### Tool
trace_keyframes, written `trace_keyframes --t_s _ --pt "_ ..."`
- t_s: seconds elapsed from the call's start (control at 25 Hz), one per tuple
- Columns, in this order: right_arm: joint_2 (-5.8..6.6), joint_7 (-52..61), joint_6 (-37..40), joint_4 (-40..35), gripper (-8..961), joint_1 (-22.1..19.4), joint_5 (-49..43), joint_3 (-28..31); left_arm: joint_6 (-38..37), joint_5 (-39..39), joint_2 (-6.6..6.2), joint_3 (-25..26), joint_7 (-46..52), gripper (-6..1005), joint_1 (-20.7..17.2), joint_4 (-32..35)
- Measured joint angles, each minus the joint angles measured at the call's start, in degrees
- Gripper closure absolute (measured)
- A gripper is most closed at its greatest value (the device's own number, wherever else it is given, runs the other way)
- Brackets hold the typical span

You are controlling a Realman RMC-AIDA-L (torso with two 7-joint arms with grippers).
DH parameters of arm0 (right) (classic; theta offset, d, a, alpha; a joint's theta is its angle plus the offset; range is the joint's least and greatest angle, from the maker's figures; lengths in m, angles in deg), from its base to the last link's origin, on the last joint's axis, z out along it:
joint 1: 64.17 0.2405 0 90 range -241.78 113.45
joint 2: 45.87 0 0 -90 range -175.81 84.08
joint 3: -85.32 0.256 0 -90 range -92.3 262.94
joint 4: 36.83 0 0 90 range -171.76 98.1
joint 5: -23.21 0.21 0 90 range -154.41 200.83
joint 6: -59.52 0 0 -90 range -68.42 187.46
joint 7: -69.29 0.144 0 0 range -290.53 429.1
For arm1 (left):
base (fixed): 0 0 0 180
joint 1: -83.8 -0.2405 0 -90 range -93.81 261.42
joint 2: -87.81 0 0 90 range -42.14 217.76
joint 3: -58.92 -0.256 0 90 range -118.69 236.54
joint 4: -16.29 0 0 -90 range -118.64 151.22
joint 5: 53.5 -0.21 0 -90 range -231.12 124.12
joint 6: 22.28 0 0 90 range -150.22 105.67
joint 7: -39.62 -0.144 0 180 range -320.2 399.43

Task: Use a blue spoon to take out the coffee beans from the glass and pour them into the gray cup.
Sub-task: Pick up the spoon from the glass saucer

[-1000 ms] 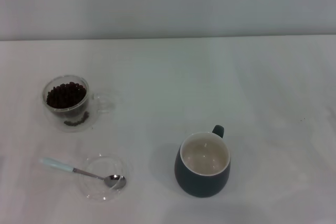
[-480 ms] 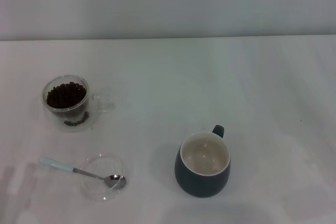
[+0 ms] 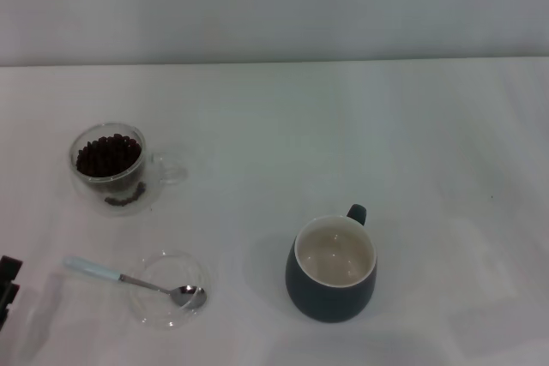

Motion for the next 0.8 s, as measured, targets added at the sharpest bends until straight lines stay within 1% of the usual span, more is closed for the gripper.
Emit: trace_keyframes --t_s 0.08,0.28,0.44,0.8 --pt "-0.10 0.05 0.24 0.59 421 0.12 0.01 -0.18 0.76 -0.11 -0.09 -0.86 1.97 290 0.61 0.60" --pt "-0.20 0.11 1.82 2.19 421 0.36 0.03 -0.55 3.54 -0.19 -0.16 -5.86 8.88 290 2.84 3.53" --pt "-0.20 0.15 3.36 3.35 422 0.37 0.03 -0.51 5.71 -0.30 -0.24 -8.64 12.24 289 4.52 4.10" --pt "-0.19 0.25 5.38 5.38 423 0.32 -0.04 -0.58 7.48 -1.91 -0.21 -10.71 16.16 308 5.00 5.96"
